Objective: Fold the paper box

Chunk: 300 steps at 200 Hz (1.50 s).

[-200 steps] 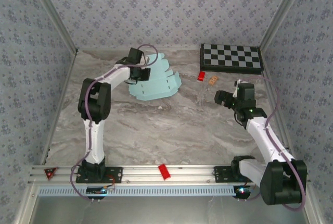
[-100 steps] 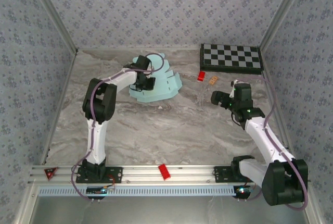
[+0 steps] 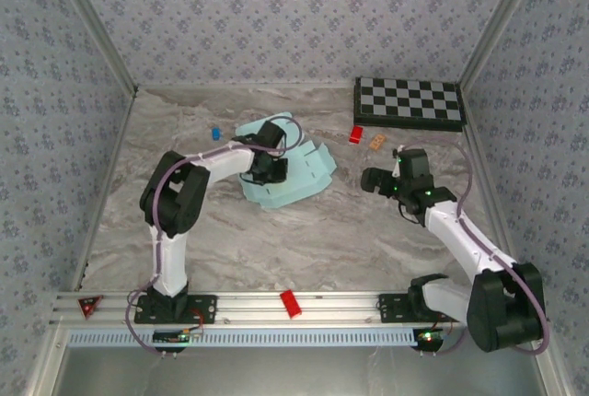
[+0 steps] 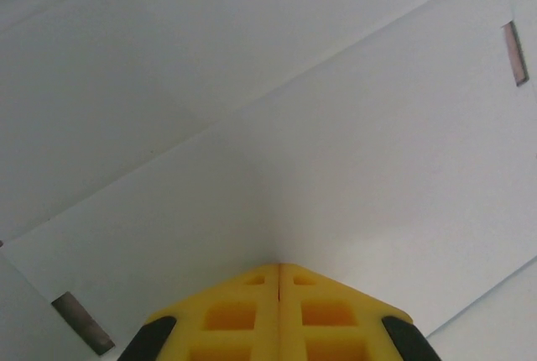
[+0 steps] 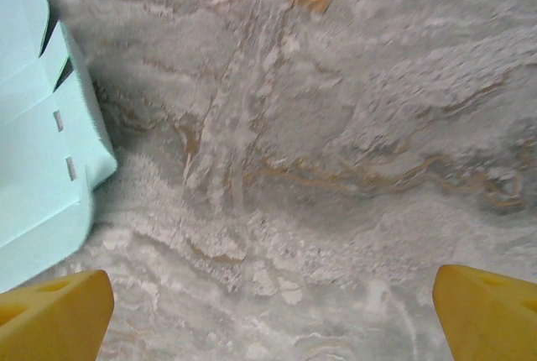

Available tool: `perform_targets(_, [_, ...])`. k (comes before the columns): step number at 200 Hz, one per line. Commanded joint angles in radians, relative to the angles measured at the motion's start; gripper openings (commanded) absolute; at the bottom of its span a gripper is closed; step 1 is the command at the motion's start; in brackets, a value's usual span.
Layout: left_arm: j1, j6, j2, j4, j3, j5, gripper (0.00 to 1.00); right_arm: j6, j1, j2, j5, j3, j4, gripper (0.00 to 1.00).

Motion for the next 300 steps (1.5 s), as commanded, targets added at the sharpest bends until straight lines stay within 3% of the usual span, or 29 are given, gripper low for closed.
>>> perform_targets(1, [-0.052, -0.101, -0.037, -0.003, -0.034, 0.005, 0.0, 0.021, 0.05, 0.027, 0.001, 0.042, 0.001, 1.0])
perform_targets(23, [-0.072, -0.11, -0.08, -0.002, -0.017, 0.01, 0.04, 0.036, 0.107, 0.061, -0.006, 0.06, 0.018, 1.0])
perform_targets(50, [-0.063, -0.068, -0.135, -0.038, 0.028, -0.026, 0.18, 0.053, 0.174, 0.114, -0.026, 0.093, 0.038, 0.98])
perform_targets(79, [-0.004, 0.034, -0.127, -0.082, 0.105, -0.02, 0.28, 0.075, 0.24, 0.192, -0.045, 0.125, 0.098, 0.95])
perform_targets(106, [0.075, 0.12, -0.054, -0.119, 0.2, 0.027, 0.28, 0.089, 0.293, 0.309, -0.069, 0.206, 0.111, 0.88])
perform_targets(127, [0.129, 0.19, 0.042, -0.139, 0.3, 0.102, 0.2, 0.102, 0.32, 0.402, -0.096, 0.262, 0.142, 0.72])
perform_targets(159, [0.16, 0.281, 0.216, -0.232, 0.482, 0.144, 0.0, 0.132, 0.341, 0.554, -0.156, 0.358, 0.172, 0.37])
perform_targets(172, [0.168, 0.289, 0.263, -0.267, 0.528, 0.14, 0.0, 0.148, 0.349, 0.609, -0.164, 0.394, 0.163, 0.24])
perform_targets(186, [0.174, 0.283, 0.295, -0.287, 0.551, 0.117, 0.0, 0.169, 0.357, 0.65, -0.152, 0.415, 0.152, 0.2])
perform_targets(241, [0.164, 0.239, 0.26, -0.246, 0.373, 0.081, 0.0, 0.196, 0.379, 0.725, -0.068, 0.435, 0.091, 0.09])
perform_targets(300, [0.14, 0.174, 0.03, -0.132, 0.012, 0.03, 0.0, 0.152, 0.374, 0.758, -0.004, 0.458, -0.002, 0.09])
